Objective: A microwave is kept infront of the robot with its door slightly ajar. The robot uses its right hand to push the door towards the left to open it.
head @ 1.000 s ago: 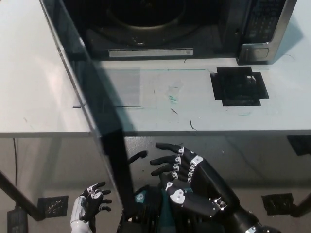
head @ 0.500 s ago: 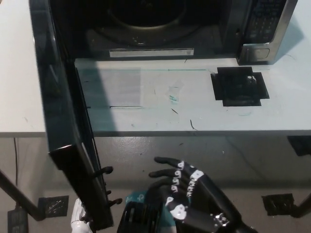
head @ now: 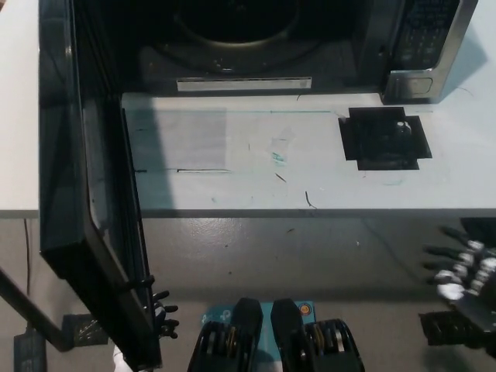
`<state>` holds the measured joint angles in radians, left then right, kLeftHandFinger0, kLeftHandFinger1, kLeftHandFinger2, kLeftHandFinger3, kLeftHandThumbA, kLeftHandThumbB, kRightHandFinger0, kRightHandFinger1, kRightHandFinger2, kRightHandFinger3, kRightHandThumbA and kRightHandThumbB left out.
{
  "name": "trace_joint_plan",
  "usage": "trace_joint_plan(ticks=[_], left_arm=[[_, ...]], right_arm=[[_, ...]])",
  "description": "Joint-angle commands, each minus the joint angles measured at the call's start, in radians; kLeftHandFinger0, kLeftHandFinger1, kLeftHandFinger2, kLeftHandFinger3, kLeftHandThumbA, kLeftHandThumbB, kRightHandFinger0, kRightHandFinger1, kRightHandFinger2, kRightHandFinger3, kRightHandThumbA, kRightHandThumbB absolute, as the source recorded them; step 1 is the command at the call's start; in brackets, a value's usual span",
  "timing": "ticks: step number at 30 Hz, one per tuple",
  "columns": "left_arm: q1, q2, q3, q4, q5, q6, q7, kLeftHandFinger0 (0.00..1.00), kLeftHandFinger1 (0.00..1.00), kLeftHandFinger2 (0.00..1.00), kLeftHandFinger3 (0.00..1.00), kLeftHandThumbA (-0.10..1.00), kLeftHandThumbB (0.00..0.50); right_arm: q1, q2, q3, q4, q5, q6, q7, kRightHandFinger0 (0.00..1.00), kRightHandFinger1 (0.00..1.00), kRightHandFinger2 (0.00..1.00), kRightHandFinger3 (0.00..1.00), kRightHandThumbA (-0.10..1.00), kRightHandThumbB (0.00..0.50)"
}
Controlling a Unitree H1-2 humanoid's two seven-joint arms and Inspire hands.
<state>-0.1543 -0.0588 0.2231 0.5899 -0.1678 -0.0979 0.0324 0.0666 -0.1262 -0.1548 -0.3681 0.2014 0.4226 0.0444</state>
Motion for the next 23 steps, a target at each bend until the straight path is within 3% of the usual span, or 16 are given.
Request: trace_joint_plan(ticks=[1, 3, 4, 7, 9, 12, 13, 14, 19, 23], left_arm=[[-0.028, -0.004, -0.007, 0.000, 0.001, -0.040, 0.013, 0.29, 0.33, 0.41, 0.55, 0.22, 0.036], [-0.027, -0.004, -0.007, -0.004, 0.001, -0.037, 0.014, 0.30, 0.33, 0.41, 0.55, 0.21, 0.034], [-0.028, -0.004, -0.008, -0.003, 0.002, -0.040, 0.013, 0.29, 0.33, 0.41, 0.55, 0.21, 0.031], [-0.027, -0.003, -0.007, -0.006, 0.001, -0.038, 0.012, 0.30, 0.33, 0.41, 0.55, 0.21, 0.033], [-0.028, -0.004, -0.003, -0.004, -0.005, -0.036, 0.010, 0.30, 0.34, 0.42, 0.55, 0.21, 0.042], [-0.024, -0.004, -0.005, -0.015, -0.006, -0.026, 0.007, 0.31, 0.35, 0.43, 0.54, 0.21, 0.039], [-0.024, -0.002, -0.007, -0.013, -0.002, -0.032, 0.005, 0.32, 0.35, 0.42, 0.55, 0.21, 0.034], [-0.025, -0.001, -0.007, -0.011, 0.000, -0.034, 0.007, 0.30, 0.33, 0.41, 0.54, 0.21, 0.039], [-0.035, -0.001, -0.010, -0.002, 0.002, -0.042, 0.007, 0.31, 0.34, 0.43, 0.55, 0.21, 0.027], [-0.035, -0.001, -0.011, -0.002, 0.006, -0.046, 0.009, 0.33, 0.36, 0.44, 0.55, 0.21, 0.032]], right_arm=[[0.005, 0.001, -0.067, 0.072, -0.009, -0.096, -0.046, 0.42, 0.54, 0.62, 0.78, 0.30, 0.101], [0.006, 0.005, -0.081, 0.127, -0.019, -0.130, -0.050, 0.47, 0.58, 0.63, 0.78, 0.36, 0.149], [0.006, 0.008, -0.086, 0.158, -0.025, -0.144, -0.056, 0.44, 0.57, 0.64, 0.77, 0.37, 0.175], [0.005, 0.005, -0.089, 0.237, -0.036, -0.190, -0.051, 0.42, 0.55, 0.64, 0.73, 0.38, 0.199], [0.011, 0.006, -0.074, 0.267, -0.055, -0.213, -0.049, 0.43, 0.56, 0.60, 0.74, 0.43, 0.178], [0.011, 0.012, -0.070, 0.296, -0.063, -0.227, -0.055, 0.44, 0.55, 0.57, 0.75, 0.45, 0.192], [0.012, 0.023, -0.069, 0.318, -0.065, -0.241, -0.061, 0.34, 0.49, 0.55, 0.74, 0.42, 0.200], [0.012, 0.024, -0.066, 0.331, -0.072, -0.248, -0.064, 0.34, 0.48, 0.55, 0.75, 0.42, 0.200], [0.005, 0.024, -0.068, 0.356, -0.082, -0.266, -0.070, 0.32, 0.48, 0.54, 0.74, 0.45, 0.218], [0.006, 0.025, -0.068, 0.359, -0.083, -0.260, -0.072, 0.35, 0.49, 0.54, 0.73, 0.44, 0.196]])
